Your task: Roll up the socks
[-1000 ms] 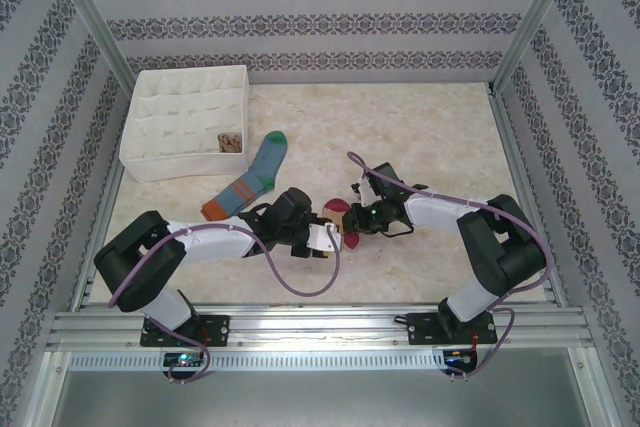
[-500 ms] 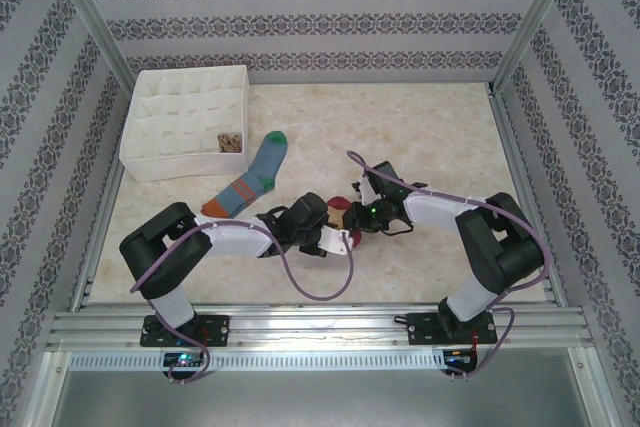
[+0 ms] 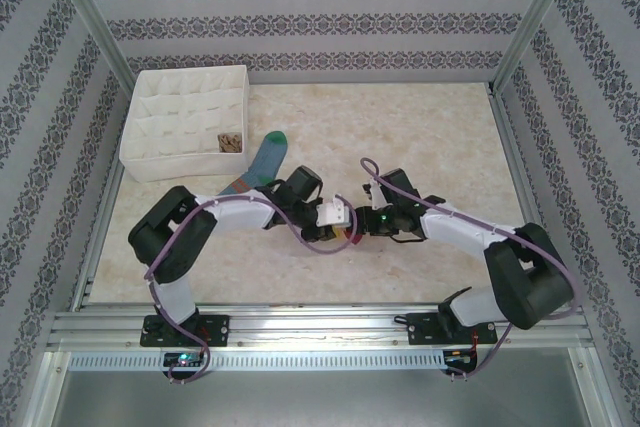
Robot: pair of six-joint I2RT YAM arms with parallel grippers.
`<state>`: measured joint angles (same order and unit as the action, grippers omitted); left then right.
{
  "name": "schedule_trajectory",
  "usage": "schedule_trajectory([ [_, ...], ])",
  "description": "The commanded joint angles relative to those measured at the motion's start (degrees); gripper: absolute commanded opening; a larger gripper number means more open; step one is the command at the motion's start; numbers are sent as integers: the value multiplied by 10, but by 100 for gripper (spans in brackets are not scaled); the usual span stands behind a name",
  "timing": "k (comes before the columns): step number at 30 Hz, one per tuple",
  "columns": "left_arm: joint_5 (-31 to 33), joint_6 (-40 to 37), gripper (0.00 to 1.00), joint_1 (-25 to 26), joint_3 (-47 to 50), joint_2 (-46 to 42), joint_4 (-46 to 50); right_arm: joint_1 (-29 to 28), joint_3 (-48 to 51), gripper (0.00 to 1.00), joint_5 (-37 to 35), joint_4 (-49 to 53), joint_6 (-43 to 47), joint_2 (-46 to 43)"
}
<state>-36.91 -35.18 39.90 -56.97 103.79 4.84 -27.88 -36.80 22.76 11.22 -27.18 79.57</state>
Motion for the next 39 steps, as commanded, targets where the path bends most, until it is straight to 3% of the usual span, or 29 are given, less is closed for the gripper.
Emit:
schedule_trajectory([
  [1,-113,76,0,-34,-19,30,66,-1,10,60,10,-7,11,-8],
  [11,-172,108,0,-64,-68,88,103,-16,-14,57,26,-23,6,62],
  [16,-159,112,1,-67,-68,93,95,-27,-26,40,26,-10,2,93],
  [19,-136,108,12,-67,-58,77,78,-30,-29,24,24,-1,-3,109],
  [22,-115,95,19,-66,-41,50,55,-30,-31,15,12,11,-8,118],
  [27,-70,50,27,-63,0,-12,10,-29,-35,10,3,25,-15,127],
  [32,13,-15,36,-38,76,-92,-81,-30,-47,10,3,40,-10,133],
  [39,199,-164,47,58,189,-150,-231,-31,-64,10,9,54,-4,145],
])
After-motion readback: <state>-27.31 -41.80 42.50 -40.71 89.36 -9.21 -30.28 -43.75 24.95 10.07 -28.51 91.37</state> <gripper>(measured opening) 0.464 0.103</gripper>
